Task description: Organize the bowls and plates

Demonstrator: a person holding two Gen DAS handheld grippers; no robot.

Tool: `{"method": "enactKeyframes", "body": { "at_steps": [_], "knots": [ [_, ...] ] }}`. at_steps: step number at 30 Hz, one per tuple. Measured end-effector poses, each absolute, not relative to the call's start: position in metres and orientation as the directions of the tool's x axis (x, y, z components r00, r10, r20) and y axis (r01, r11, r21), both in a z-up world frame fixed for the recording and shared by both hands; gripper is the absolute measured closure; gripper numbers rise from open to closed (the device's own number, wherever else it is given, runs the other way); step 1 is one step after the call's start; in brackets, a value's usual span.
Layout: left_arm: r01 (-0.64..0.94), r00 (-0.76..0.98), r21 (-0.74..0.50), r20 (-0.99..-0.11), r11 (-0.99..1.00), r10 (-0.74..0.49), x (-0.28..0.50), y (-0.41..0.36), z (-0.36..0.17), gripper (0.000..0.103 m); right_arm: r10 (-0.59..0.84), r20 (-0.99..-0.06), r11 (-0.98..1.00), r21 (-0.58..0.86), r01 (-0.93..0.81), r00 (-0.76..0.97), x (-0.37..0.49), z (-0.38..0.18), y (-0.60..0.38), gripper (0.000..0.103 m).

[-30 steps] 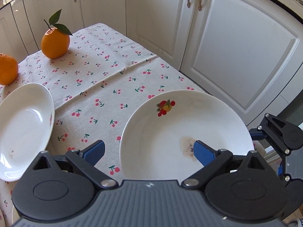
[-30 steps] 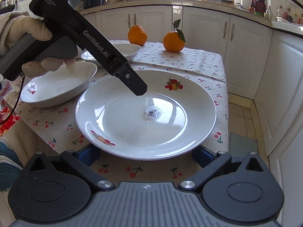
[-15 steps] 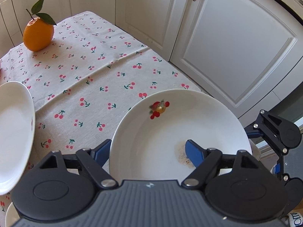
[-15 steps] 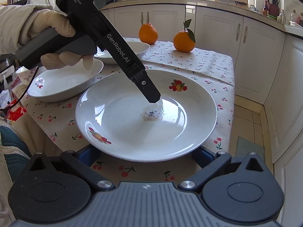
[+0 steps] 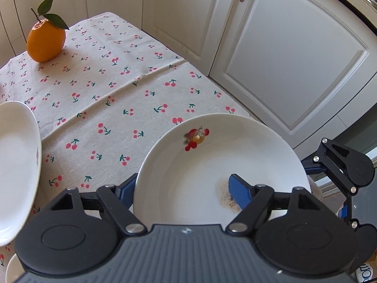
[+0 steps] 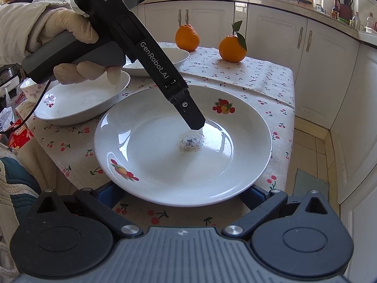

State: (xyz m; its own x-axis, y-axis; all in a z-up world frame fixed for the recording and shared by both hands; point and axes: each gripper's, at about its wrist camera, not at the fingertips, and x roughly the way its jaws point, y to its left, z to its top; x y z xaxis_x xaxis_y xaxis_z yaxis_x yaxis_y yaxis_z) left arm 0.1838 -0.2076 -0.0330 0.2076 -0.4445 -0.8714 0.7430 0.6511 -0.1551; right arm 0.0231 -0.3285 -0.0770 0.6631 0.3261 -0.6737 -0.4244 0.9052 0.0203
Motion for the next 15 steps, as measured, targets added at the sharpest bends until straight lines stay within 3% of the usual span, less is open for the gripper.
{"method": "enactKeyframes", "body": {
  "at_steps": [15],
  "knots": [
    [0.713,0.3,-0.132,-0.83,0.688,-0.47,0.227,-0.208,-0.017,0.024,0.318,-0.66,0.887,-0.045,-0.459,0.681,0.075,-0.063,-0.339,0.0]
  ]
}}
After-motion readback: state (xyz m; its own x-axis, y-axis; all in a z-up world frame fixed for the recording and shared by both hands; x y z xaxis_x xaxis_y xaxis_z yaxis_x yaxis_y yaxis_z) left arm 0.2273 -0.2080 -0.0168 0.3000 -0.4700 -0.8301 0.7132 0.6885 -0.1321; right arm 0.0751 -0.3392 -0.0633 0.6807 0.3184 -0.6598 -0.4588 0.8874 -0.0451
